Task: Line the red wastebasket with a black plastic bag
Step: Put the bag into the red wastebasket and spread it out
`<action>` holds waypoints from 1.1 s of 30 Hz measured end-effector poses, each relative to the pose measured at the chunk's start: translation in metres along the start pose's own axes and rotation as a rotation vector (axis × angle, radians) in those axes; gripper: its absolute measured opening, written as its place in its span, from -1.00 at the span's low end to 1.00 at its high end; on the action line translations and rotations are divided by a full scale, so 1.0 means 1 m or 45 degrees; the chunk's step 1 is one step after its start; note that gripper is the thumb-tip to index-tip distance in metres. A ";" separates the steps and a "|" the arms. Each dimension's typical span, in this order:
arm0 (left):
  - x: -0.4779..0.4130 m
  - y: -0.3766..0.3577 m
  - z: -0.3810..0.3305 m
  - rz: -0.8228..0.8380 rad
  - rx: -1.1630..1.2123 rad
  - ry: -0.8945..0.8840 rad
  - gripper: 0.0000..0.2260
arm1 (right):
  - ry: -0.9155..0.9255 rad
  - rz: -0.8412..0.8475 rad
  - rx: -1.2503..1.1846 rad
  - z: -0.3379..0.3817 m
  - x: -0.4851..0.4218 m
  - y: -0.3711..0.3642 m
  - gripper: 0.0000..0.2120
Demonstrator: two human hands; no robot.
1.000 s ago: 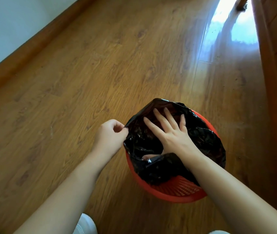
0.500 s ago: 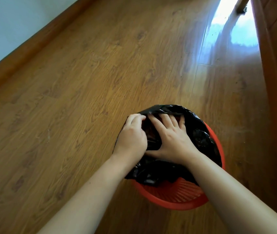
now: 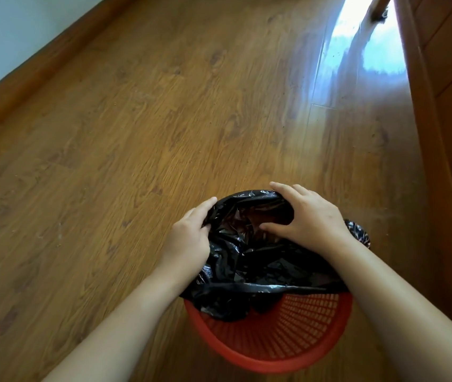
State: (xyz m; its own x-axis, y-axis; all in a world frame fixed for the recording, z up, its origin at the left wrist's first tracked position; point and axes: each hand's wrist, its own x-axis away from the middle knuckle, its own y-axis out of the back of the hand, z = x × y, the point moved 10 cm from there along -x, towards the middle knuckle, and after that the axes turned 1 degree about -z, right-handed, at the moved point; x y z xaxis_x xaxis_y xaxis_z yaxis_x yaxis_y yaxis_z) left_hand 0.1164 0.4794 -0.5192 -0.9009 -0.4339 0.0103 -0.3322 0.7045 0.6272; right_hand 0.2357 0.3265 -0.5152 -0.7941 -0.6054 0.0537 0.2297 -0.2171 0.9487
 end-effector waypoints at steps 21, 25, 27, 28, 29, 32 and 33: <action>0.001 0.035 0.040 -0.342 0.086 0.472 -0.65 | -0.213 0.040 -0.607 -0.024 0.066 -0.014 -0.06; 0.015 0.035 -0.030 -0.290 -0.423 -0.182 -0.52 | -0.250 0.015 -0.595 -0.017 0.067 -0.017 -0.08; 0.026 0.008 -0.046 0.105 -0.431 -0.337 -0.48 | -0.266 0.005 -0.594 -0.015 0.065 -0.017 -0.08; 0.035 -0.006 -0.044 0.318 -0.410 -0.309 -0.39 | -0.274 -0.004 -0.598 -0.015 0.064 -0.016 -0.08; 0.045 -0.016 -0.039 0.459 -0.400 -0.280 -0.28 | -0.280 -0.015 -0.605 -0.015 0.063 -0.015 -0.09; 0.064 -0.020 -0.032 0.498 -0.524 -0.351 -0.13 | -0.280 -0.041 -0.606 -0.014 0.060 -0.013 -0.12; 0.066 -0.019 -0.033 0.464 -0.571 -0.412 -0.12 | -0.281 -0.046 -0.611 -0.014 0.059 -0.013 -0.12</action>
State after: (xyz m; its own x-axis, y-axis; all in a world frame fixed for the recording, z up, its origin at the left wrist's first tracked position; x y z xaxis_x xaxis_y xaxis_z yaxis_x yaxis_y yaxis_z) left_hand 0.0721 0.4190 -0.5048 -0.9953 0.0279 0.0929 0.0956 0.4418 0.8920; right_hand 0.1932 0.2829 -0.5285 -0.8941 -0.4264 0.1373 0.3907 -0.5925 0.7045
